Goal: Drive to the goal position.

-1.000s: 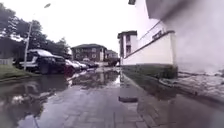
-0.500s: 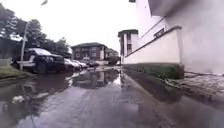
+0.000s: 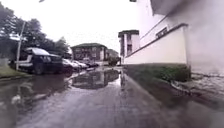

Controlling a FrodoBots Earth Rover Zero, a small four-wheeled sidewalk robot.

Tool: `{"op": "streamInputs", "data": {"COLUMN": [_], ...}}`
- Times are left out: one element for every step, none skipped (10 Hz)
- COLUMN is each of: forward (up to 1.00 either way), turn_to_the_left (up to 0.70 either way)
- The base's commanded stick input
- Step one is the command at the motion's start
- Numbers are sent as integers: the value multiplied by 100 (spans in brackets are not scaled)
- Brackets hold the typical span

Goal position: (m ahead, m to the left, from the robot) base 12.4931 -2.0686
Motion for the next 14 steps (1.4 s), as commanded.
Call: {"op": "streamInputs", "data": {"forward": [70, 70, 70, 70, 70, 70, 70, 70, 70, 70, 70, 70, 70, 70], "turn_to_the_left": [0, 0, 0, 0, 0, 0, 0, 0, 0, 0, 0, 0, 0, 0]}}
